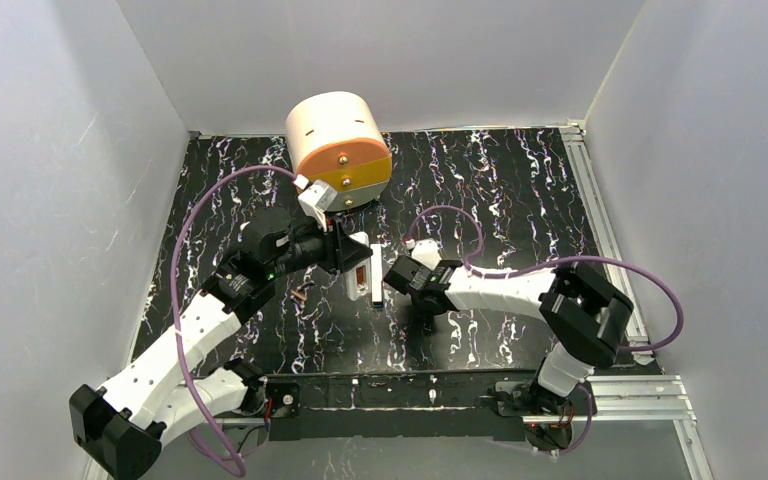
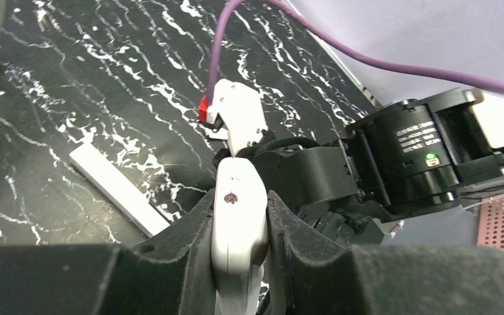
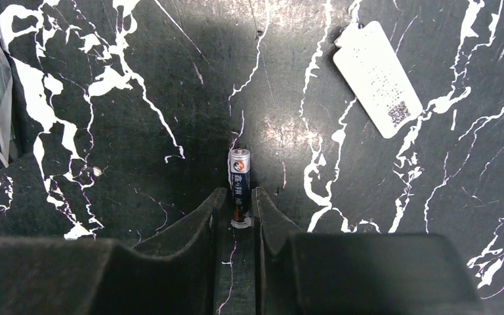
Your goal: Load the batteries into the remote control
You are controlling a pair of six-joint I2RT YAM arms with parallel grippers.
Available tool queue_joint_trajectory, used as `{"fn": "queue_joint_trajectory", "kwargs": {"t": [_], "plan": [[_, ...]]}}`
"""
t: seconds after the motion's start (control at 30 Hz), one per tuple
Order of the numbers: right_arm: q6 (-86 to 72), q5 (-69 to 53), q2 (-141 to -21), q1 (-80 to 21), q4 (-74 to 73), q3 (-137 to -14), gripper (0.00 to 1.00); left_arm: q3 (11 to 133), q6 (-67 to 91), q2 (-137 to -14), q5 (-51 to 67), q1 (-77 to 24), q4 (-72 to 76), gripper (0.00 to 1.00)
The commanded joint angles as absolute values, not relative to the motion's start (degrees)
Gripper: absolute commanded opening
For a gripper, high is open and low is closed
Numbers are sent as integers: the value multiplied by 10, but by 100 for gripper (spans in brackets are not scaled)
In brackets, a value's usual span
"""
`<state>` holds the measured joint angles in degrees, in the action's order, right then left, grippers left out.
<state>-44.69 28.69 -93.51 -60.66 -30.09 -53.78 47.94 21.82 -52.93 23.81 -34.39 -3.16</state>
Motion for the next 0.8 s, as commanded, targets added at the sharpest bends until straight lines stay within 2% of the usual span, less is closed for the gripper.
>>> {"fn": "queue_joint_trajectory", "kwargs": {"t": [0.0, 0.2, 0.37, 0.5, 0.63, 0.77], "plan": [[-438, 279, -949, -600, -316, -565, 30, 474, 199, -518, 186, -339, -51, 0], [-433, 285, -947, -596, -333, -585, 36, 480, 202, -519, 167, -338, -76, 0], [-458, 334, -884, -585, -347, -587, 53, 500, 210, -535, 178, -331, -109, 0], [-427, 326, -796, -577, -297, -562, 64, 507, 218, -537, 190, -326, -110, 0], [-352, 218, -676, -574, -180, -525, 87, 537, 233, -556, 251, -317, -113, 0], [-317, 56, -551, -574, -5, -449, 98, 577, 251, -589, 350, -313, -101, 0]]}}
